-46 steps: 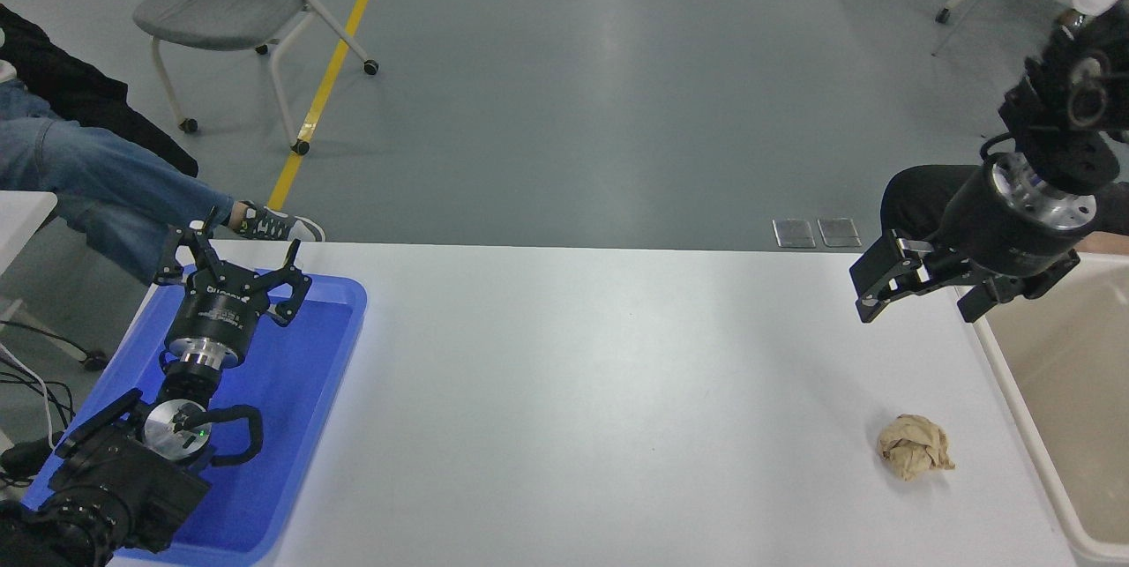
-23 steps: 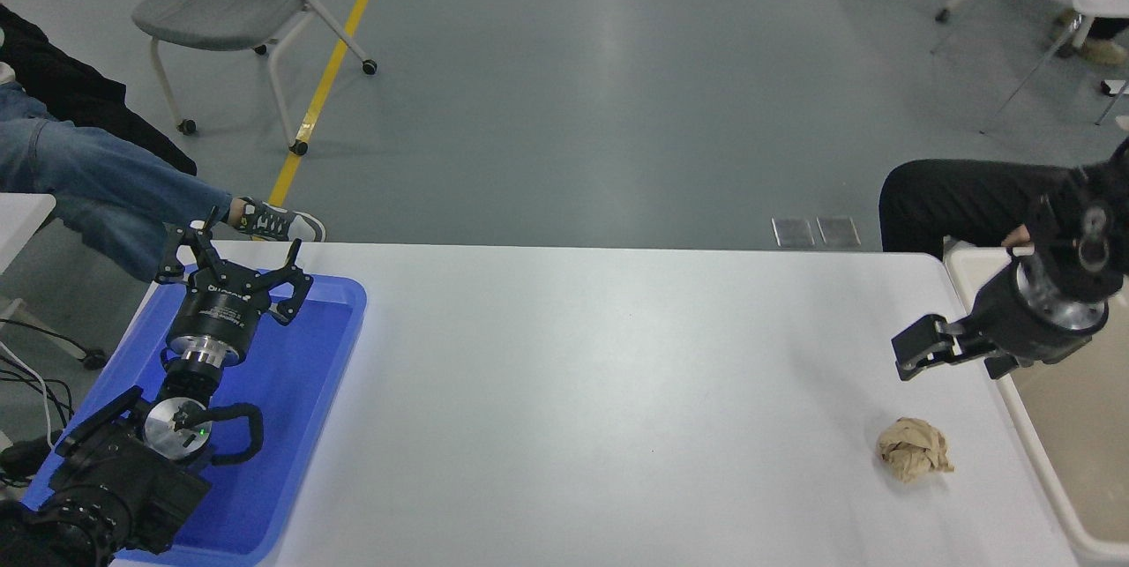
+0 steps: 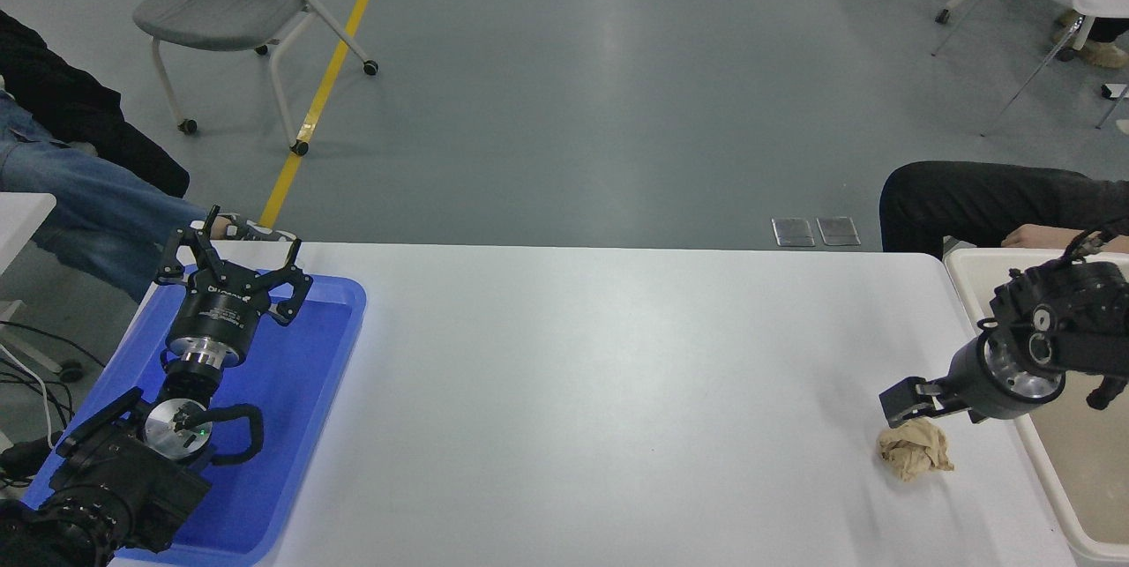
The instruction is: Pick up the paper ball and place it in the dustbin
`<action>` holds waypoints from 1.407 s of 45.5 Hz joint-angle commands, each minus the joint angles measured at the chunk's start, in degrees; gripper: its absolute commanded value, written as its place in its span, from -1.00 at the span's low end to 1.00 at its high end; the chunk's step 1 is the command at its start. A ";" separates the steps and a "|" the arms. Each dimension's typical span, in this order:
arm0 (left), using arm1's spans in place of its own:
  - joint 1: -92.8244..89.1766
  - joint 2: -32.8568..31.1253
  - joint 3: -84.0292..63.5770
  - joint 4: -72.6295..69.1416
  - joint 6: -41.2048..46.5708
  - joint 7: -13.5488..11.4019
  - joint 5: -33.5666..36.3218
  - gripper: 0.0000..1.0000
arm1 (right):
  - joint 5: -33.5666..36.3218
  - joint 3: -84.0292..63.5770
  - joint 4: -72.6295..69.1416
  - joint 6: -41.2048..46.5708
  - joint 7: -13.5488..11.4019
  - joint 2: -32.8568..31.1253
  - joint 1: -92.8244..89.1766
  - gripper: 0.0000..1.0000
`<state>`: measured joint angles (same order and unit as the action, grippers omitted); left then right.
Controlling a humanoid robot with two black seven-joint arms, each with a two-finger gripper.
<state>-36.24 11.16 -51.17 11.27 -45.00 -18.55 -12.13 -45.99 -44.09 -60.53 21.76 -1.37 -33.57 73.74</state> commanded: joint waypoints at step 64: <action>-0.06 0.00 0.02 0.07 0.00 0.09 0.00 1.00 | -0.33 0.32 5.07 -12.44 0.40 2.64 -9.23 -0.75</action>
<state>-36.22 11.17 -51.19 11.28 -45.00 -18.53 -12.13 -46.24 -43.26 -54.30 9.00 -1.28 -29.06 63.23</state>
